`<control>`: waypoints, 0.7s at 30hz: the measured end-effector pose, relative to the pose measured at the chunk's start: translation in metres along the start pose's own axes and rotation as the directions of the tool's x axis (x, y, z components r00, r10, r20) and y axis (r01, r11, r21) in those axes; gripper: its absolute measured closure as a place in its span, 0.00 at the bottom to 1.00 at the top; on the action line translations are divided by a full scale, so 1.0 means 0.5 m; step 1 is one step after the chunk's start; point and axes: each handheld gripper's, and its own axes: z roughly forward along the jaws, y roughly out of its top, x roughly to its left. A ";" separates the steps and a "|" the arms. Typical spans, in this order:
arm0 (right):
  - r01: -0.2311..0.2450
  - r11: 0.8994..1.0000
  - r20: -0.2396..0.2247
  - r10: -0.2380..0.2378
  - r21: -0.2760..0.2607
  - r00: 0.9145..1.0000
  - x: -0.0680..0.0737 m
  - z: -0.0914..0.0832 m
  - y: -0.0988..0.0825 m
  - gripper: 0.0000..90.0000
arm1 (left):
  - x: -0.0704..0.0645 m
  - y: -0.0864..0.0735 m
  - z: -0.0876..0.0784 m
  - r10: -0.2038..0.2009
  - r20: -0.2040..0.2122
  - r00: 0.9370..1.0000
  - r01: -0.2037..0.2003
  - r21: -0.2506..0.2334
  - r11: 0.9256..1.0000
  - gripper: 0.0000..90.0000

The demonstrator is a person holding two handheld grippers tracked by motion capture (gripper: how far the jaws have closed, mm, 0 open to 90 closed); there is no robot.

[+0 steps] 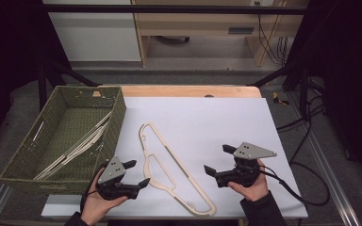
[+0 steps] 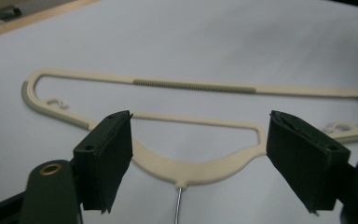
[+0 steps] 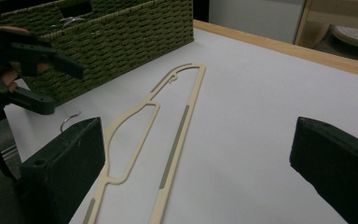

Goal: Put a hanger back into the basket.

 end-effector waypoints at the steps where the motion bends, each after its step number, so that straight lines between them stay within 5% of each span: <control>1: -0.001 1.000 0.000 0.001 0.000 1.000 0.001 0.001 0.000 0.04 | 0.002 -0.005 0.006 0.000 0.003 1.000 0.000 0.015 1.000 0.27; 8: -0.001 1.000 -0.008 0.001 0.015 1.000 0.002 0.008 -0.004 0.04 | 0.013 -0.029 0.035 -0.010 0.008 1.000 0.009 0.104 0.995 0.37; 21: 0.002 1.000 -0.013 -0.002 0.021 1.000 0.002 0.010 -0.005 0.05 | 0.019 -0.057 0.058 -0.023 0.011 1.000 0.020 0.236 0.972 0.67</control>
